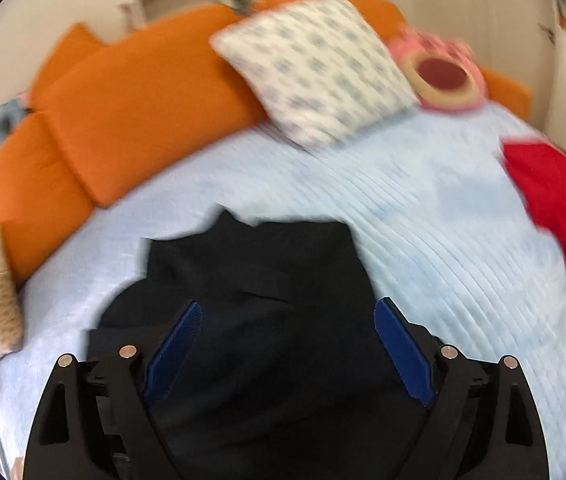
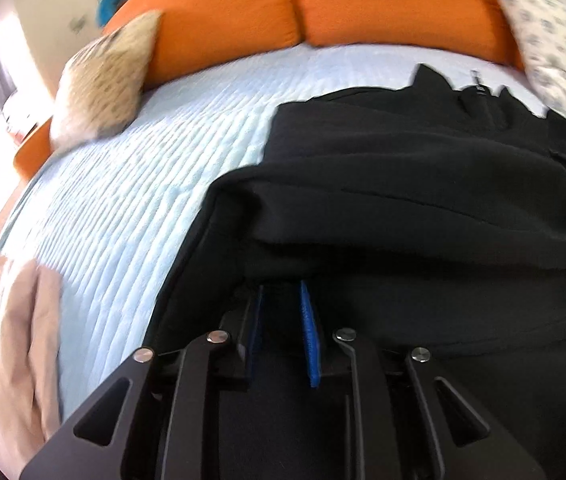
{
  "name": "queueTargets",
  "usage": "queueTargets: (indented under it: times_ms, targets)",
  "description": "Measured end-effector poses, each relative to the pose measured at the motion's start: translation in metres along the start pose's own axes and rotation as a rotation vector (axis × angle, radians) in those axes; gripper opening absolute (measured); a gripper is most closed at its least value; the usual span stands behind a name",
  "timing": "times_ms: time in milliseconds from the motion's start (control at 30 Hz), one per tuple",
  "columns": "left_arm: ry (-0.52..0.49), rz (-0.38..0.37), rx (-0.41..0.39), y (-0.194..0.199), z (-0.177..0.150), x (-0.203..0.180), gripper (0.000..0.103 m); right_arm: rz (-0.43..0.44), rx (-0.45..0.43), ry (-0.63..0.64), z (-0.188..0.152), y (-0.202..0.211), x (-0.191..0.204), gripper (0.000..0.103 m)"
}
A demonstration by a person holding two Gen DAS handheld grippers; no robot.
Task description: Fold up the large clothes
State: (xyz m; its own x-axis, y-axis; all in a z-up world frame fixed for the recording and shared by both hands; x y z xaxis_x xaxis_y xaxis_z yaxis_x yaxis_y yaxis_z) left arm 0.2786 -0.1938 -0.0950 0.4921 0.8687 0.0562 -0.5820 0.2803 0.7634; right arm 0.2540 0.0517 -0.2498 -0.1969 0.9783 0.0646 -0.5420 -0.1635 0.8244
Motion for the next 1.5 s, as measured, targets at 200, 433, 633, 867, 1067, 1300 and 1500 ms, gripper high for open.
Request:
queueTargets:
  times_ms: [200, 433, 633, 867, 1067, 1300, 1500]
  targets:
    - [0.169, 0.150, -0.036, 0.071, 0.008, 0.130, 0.091, -0.063, 0.025, 0.233, -0.001, 0.042, -0.055, 0.080]
    - [0.321, 0.136, 0.067, 0.037, -0.058, 0.223, 0.091, -0.329, -0.020, 0.328, 0.024, 0.084, -0.200, 0.080]
    - [0.334, 0.046, 0.151, -0.047, -0.114, 0.211, 0.089, -0.325, 0.028, 0.397, 0.101, 0.047, -0.251, 0.080]
    - [0.336, 0.043, 0.207, -0.090, -0.149, 0.206, 0.091, -0.269, 0.082, 0.509, 0.139, -0.007, -0.244, 0.080]
    - [0.294, 0.036, 0.182, -0.088, -0.157, 0.200, 0.092, -0.167, 0.177, 0.593, 0.141, -0.035, -0.221, 0.079]
    - [0.304, 0.036, 0.160, -0.089, -0.159, 0.204, 0.093, -0.238, 0.210, 0.618, 0.126, -0.054, -0.217, 0.014]
    - [0.284, 0.103, 0.160, -0.089, -0.159, 0.208, 0.094, -0.162, -0.025, 0.239, 0.149, 0.018, -0.259, 0.013]
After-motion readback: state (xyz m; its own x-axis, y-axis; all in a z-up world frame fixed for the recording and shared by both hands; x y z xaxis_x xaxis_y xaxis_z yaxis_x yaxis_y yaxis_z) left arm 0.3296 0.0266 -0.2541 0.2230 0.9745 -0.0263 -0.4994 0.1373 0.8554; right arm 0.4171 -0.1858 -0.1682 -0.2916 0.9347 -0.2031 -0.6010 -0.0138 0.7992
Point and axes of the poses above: each gripper's, at about its wrist camera, not at the fingertips, and y roughly against the way its jaws point, x to its left, z to its top, the point moved 4 cm from there along -y, roughly the way its jaws point, and after that the axes turned 11 degrees about -z, right-handed, at the moved point
